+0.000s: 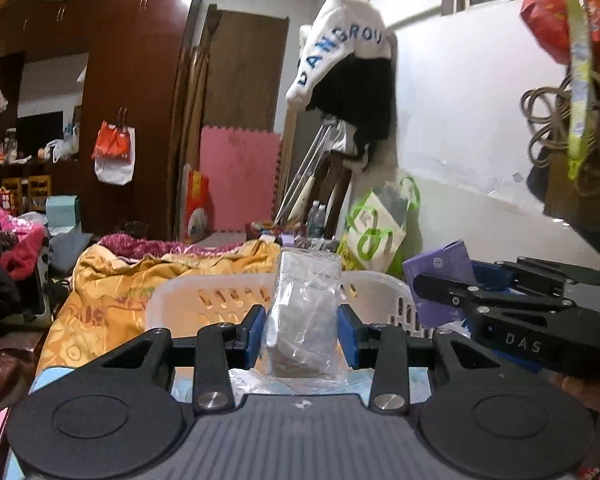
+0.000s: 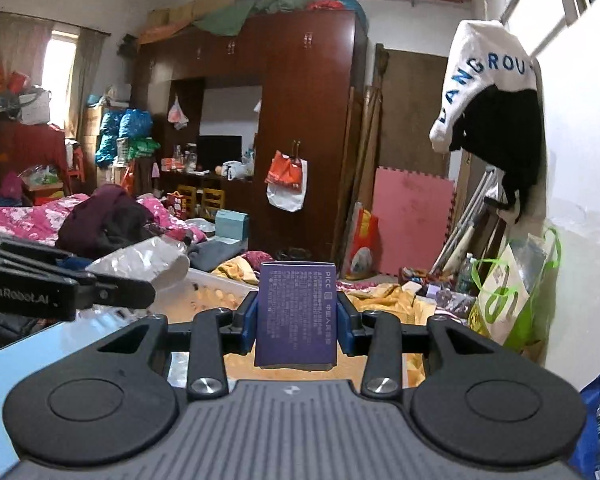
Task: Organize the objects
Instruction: 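Lift both items over the white basket and release them inside, then grasp the red box with the left gripper while the right grasps a black-wrapped package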
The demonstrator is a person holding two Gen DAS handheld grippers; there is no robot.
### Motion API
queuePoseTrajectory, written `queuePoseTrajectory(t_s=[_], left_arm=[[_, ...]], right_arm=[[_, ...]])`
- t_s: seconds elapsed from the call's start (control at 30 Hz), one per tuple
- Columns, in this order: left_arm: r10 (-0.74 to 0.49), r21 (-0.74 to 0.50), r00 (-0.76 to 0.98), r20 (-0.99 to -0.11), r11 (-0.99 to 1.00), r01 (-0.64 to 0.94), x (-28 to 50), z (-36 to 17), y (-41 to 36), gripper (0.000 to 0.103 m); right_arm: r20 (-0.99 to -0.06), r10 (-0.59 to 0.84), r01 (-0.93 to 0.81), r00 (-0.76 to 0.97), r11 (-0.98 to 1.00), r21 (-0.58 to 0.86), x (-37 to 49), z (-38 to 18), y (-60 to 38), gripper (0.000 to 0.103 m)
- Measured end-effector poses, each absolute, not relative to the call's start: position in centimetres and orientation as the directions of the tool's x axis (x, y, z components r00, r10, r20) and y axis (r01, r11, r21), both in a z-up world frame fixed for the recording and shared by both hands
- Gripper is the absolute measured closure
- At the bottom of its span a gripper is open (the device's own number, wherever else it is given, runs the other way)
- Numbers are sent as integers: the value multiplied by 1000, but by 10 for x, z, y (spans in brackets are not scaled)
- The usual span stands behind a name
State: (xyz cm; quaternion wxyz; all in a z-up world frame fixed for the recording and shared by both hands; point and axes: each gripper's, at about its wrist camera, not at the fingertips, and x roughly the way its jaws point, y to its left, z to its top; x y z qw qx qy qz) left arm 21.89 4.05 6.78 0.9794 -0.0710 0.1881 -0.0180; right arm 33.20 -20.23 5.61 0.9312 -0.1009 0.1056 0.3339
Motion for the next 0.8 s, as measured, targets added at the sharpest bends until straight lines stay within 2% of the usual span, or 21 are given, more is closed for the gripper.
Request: queuePoseTrajectory(t_s=[0.17,0.23,0.27,0.3,0.33,0.4,0.43,0.57,0.8], left_arm=[[-68,-174,928,-365,985,4,234,60,39,57],[-66,-180,932,-358,984,0,238,59,42,38],[-55,-185,933,-355,983,-13,241,60,42,25],[-46,-184,934,-355,983,-21,243,60,43,22],[-33,-179,934,-356,983,-33,244,60,43,21],[-28,-172,933,-359,984,-37,242,60,45,21],[-29,-177,935,-353,984,-36,236,61,47,21],[-80,-169,953,-292,985,31,188,62,51,20],[-8,-31,979,-201,1000,2,71,14,39,13]], right_arm=[[-255,600,-644,758,751,-148,331,52,-202,61],[-256,600,-643,758,752,-143,331,53,-201,60],[-257,604,-646,754,752,-130,332,55,-202,59],[-260,610,-651,748,751,-112,331,55,-203,40],[-267,610,-651,746,752,-103,332,57,-203,17],[-226,585,-618,779,777,-118,328,58,-208,4],[-203,577,-606,791,784,-132,324,58,-211,2],[-229,591,-624,773,775,-105,307,61,-228,0],[-181,655,-661,733,750,34,239,19,-287,0]])
